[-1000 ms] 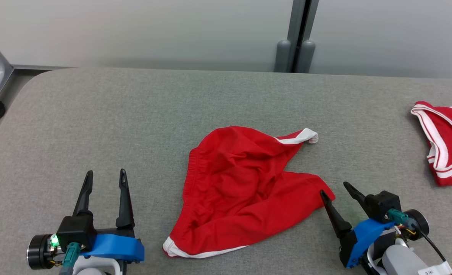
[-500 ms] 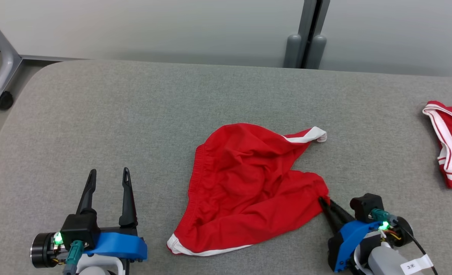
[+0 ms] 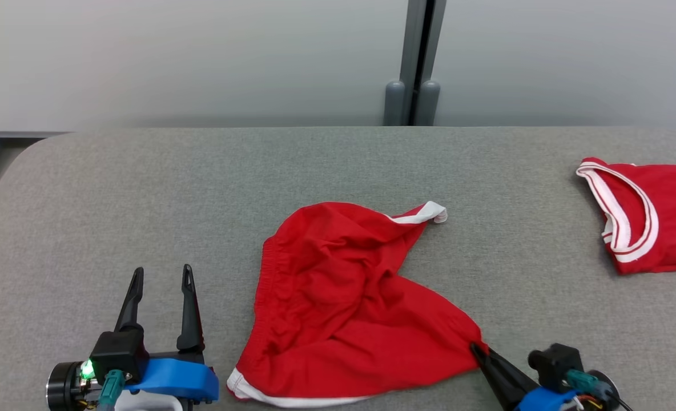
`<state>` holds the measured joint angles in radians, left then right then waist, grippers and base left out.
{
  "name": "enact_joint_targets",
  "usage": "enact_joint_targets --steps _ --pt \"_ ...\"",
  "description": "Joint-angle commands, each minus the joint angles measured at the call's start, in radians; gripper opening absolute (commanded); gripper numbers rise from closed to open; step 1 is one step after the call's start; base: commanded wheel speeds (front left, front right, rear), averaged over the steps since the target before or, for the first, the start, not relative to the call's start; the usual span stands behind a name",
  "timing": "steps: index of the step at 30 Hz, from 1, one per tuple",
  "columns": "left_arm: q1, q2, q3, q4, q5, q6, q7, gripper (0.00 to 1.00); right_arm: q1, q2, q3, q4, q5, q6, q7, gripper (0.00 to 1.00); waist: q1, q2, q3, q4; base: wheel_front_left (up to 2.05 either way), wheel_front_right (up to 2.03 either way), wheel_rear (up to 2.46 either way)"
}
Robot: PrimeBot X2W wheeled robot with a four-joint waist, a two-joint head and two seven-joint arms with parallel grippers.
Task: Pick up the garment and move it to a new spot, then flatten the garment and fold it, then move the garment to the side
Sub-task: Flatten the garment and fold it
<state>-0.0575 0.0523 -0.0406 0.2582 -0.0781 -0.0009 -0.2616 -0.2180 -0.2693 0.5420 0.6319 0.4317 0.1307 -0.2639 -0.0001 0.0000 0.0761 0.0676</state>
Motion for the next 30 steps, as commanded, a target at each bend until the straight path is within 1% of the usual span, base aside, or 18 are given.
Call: enact_joint_targets --steps 1,7,9,13,14,15,16,20,24,27,30 --pt "0.008 0.000 0.005 0.001 0.001 -0.005 -0.004 1.00 0.042 -0.018 -0.016 -0.036 0.012 0.000 0.006 0.00 0.0001 0.0000 -0.010 -0.013 0.00 0.00 0.00" --pt "0.020 -0.001 0.009 -0.005 0.003 -0.007 -0.004 1.00 0.190 -0.054 -0.131 -0.193 -0.002 0.000 0.071 0.00 0.0001 0.0000 -0.020 -0.032 0.00 0.00 0.00" --pt "0.030 -0.001 0.003 -0.013 0.008 0.002 -0.004 1.00 0.243 -0.056 -0.172 -0.243 -0.009 0.000 0.107 0.00 0.0001 0.0000 -0.021 -0.036 0.00 0.00 0.00" --pt "0.029 -0.001 0.004 -0.013 0.003 0.000 -0.004 1.00 0.328 -0.041 -0.234 -0.341 -0.033 0.000 0.184 0.00 0.0001 0.0000 -0.018 -0.042 0.00 0.00 0.00" --pt "0.028 -0.001 0.004 -0.012 0.003 -0.002 -0.004 1.00 0.342 -0.038 -0.248 -0.363 -0.041 0.000 0.198 0.19 0.0001 0.0000 -0.018 -0.042 0.00 0.00 0.00" --pt "0.027 -0.001 0.004 -0.012 0.003 -0.003 -0.004 1.00 0.353 -0.035 -0.263 -0.385 -0.049 0.000 0.208 0.75 0.0001 0.0000 -0.017 -0.043 0.00 0.00 0.00" --pt "0.026 -0.001 0.003 -0.011 0.003 -0.004 -0.004 1.00 0.361 -0.032 -0.278 -0.404 -0.057 0.000 0.216 1.00 0.0001 0.0000 -0.016 -0.042 0.00 0.00 0.00" --pt "0.020 -0.001 0.002 -0.011 0.006 -0.007 -0.004 1.00 0.367 -0.013 -0.338 -0.484 -0.102 0.000 0.222 1.00 0.0001 0.0000 -0.015 -0.040 0.00 0.00 0.00" --pt "0.013 -0.001 0.004 -0.011 0.009 -0.008 -0.004 1.00 0.314 -0.025 -0.370 -0.533 -0.134 0.000 0.226 1.00 0.0001 0.0000 -0.009 -0.034 0.00 0.00 0.00" --pt "0.010 -0.001 0.007 -0.010 0.010 -0.009 -0.004 1.00 0.259 -0.036 -0.359 -0.538 -0.150 0.000 0.236 1.00 0.0001 0.0000 -0.004 -0.030 0.00 0.00 0.00" --pt "0.002 -0.001 0.005 -0.010 0.013 -0.009 -0.004 1.00 0.185 -0.048 -0.317 -0.509 -0.160 0.000 0.247 1.00 0.0001 0.0000 0.005 -0.022 0.00 0.00 0.00"
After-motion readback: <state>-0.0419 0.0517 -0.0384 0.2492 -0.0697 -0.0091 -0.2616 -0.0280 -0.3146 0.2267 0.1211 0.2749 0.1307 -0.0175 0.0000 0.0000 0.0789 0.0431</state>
